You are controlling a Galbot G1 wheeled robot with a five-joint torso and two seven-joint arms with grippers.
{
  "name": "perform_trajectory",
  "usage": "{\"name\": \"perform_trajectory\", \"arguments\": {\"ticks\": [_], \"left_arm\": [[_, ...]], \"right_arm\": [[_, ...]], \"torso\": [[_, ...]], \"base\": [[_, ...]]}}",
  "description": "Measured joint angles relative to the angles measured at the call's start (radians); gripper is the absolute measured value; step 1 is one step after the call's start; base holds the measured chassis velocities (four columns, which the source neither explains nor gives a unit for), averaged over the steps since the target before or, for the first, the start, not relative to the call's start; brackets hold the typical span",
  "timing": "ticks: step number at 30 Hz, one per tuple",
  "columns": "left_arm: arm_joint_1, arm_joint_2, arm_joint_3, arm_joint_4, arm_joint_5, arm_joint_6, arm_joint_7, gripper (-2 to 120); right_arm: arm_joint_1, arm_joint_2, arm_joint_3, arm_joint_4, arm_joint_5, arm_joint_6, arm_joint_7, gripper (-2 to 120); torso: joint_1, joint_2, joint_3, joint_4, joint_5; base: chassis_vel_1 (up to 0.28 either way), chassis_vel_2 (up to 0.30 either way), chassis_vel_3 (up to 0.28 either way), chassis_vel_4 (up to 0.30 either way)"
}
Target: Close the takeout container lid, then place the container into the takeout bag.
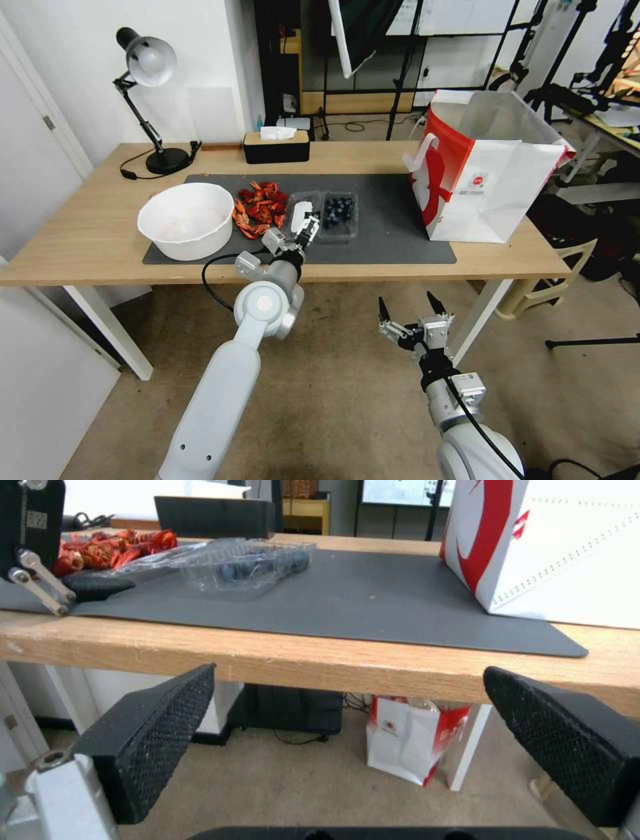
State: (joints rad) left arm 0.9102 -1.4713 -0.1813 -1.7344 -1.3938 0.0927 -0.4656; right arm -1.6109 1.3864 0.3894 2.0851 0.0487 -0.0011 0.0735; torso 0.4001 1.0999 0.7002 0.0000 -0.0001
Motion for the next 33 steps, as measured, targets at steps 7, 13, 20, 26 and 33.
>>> {"name": "perform_trajectory", "arguments": {"ticks": [7,13,20,26,33], "left_arm": [[-0.015,-0.009,0.000,0.011,-0.011,-0.003,0.004,100],[-0.026,-0.015,0.000,0.026,-0.011,-0.012,0.009,100],[-0.016,-0.005,0.024,0.028,0.074,-0.035,0.093,100],[-0.014,0.012,0.061,0.040,0.262,-0.071,0.201,100],[-0.013,0.026,0.111,0.090,0.534,-0.136,0.308,100]], "right_arm": [[0.001,0.001,0.000,0.000,0.000,-0.001,0.000,100],[-0.002,0.001,0.002,0.001,0.000,-0.001,0.000,100],[-0.003,0.005,0.002,-0.001,-0.003,0.000,0.000,100],[-0.002,0.008,0.002,-0.004,-0.006,0.002,0.000,100],[-0.006,0.009,0.004,-0.003,-0.009,0.008,0.001,100]], "torso": [[0.000,0.000,0.000,0.0000,0.0001],[0.000,0.000,0.000,0.0000,0.0000],[0.000,0.000,0.000,0.0001,0.0001],[0.000,0.000,0.000,0.0001,0.0001],[0.000,0.000,0.000,0.0000,0.0001]], "base": [[0.000,0.000,0.000,0.000],[0.000,0.000,0.000,0.000],[0.000,0.000,0.000,0.000],[0.000,0.000,0.000,0.000],[0.000,0.000,0.000,0.000]]}}
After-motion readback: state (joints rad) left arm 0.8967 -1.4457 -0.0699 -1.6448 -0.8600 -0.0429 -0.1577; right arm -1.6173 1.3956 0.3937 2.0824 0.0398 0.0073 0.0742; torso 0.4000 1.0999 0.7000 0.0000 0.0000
